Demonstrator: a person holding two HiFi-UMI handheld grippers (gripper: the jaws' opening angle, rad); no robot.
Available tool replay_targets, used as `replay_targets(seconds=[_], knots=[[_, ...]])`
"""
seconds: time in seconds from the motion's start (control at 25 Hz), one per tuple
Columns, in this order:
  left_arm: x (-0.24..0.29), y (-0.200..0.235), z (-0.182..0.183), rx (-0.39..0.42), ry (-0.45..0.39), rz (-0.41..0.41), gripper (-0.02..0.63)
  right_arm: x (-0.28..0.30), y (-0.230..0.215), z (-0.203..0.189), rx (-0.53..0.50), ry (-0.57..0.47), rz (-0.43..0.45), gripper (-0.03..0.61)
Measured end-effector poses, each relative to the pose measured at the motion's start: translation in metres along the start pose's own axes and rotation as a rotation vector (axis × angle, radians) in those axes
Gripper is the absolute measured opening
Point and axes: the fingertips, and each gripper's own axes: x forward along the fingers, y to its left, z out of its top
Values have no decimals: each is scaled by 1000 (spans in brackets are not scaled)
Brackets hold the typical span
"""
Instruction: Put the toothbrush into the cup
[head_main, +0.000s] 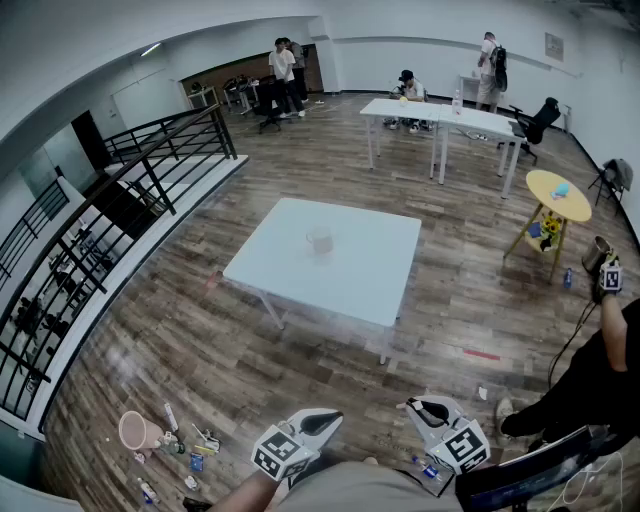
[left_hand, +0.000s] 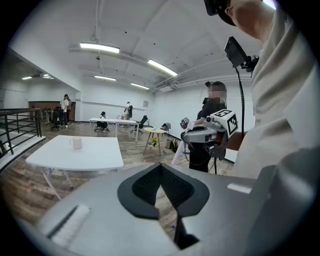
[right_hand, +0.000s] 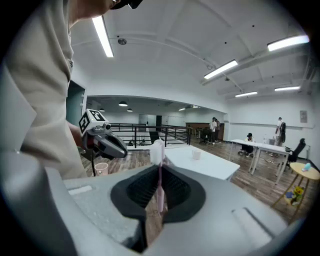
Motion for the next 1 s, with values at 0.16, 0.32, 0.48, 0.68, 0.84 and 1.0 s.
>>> replay_targets(seconds=[0.16, 0.32, 0.48, 0.68, 0.84, 1.0], knots=[[5, 3, 6, 6, -3, -5, 5, 0, -5, -2, 2, -1, -7, 20], [12, 1, 7, 10, 5, -20, 5, -3, -7, -1, 8, 1, -8, 20], [19, 1, 11, 15, 6, -31, 5, -6, -12, -2, 27, 3, -15, 20], [20, 9, 18, 23, -4, -20, 5, 2, -16, 1, 37, 6, -1, 20], [18, 24, 19, 26, -13, 6, 5, 20, -19, 5, 28, 9, 26, 20], [11, 41, 17, -13, -19, 30, 5, 41, -23, 10, 24, 10, 51, 20]])
